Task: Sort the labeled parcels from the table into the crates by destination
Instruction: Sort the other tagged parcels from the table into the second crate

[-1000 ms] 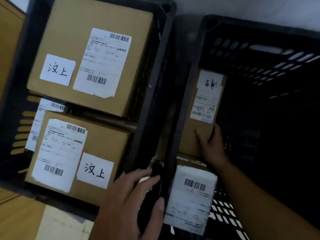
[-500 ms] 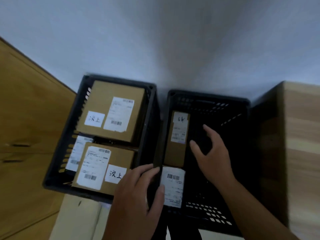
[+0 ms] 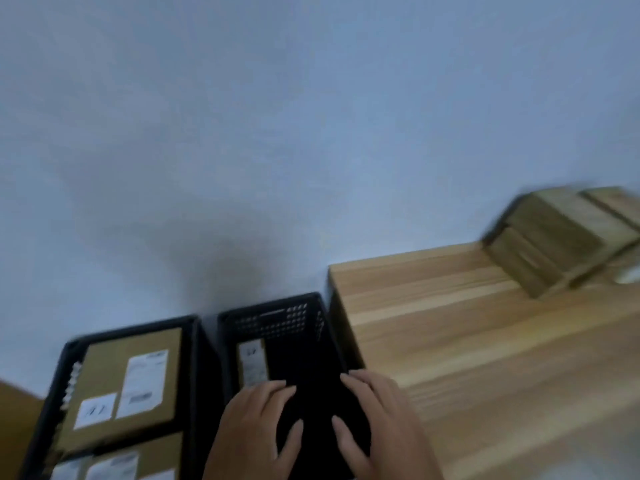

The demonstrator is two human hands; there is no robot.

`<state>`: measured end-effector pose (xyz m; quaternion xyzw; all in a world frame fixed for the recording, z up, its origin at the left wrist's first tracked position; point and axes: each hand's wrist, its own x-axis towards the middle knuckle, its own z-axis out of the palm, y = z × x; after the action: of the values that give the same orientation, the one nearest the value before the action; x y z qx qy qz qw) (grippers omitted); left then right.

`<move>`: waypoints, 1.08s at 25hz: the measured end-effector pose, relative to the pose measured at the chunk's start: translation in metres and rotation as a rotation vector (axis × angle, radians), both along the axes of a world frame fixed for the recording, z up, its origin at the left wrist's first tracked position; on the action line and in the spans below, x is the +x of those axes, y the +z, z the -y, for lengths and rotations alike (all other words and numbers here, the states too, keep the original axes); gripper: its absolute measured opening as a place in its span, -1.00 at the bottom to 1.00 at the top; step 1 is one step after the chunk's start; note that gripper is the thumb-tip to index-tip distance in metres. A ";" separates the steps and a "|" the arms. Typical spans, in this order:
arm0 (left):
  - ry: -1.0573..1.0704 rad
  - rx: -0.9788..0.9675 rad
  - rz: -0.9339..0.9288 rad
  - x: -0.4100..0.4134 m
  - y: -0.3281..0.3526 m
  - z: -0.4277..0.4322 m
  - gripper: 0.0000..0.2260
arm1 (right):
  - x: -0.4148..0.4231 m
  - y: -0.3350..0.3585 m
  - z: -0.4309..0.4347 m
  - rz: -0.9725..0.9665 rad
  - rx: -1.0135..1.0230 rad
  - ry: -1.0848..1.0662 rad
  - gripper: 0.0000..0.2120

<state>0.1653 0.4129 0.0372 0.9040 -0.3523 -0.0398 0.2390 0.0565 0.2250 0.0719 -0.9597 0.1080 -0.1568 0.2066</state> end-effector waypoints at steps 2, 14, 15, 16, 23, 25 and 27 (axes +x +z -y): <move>-0.096 -0.007 0.025 -0.008 0.003 0.025 -0.61 | -0.030 0.008 0.019 0.012 -0.017 -0.090 -0.56; -0.556 -0.144 0.144 -0.177 0.055 0.283 -0.58 | -0.252 0.016 0.176 0.148 0.018 -0.742 -0.55; -0.560 -0.154 0.157 -0.197 0.057 0.310 -0.58 | -0.274 0.015 0.197 0.164 0.015 -0.750 -0.56; -0.558 -0.165 0.165 -0.215 0.059 0.333 -0.58 | -0.294 0.015 0.217 0.173 -0.001 -0.759 -0.57; -0.560 -0.141 0.102 -0.314 0.071 0.460 -0.60 | -0.407 0.033 0.339 0.159 -0.080 -0.774 -0.58; -0.583 -0.123 0.085 -0.333 0.068 0.493 -0.69 | -0.430 0.036 0.367 0.157 -0.074 -0.785 -0.58; -0.624 -0.095 0.051 -0.348 0.064 0.524 -0.66 | -0.449 0.036 0.392 0.152 -0.088 -0.815 -0.57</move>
<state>-0.1828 -0.1113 0.1013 0.7407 -0.6202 -0.0721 0.2482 -0.3925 -0.1671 0.1082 -0.8319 0.4567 -0.3008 0.0941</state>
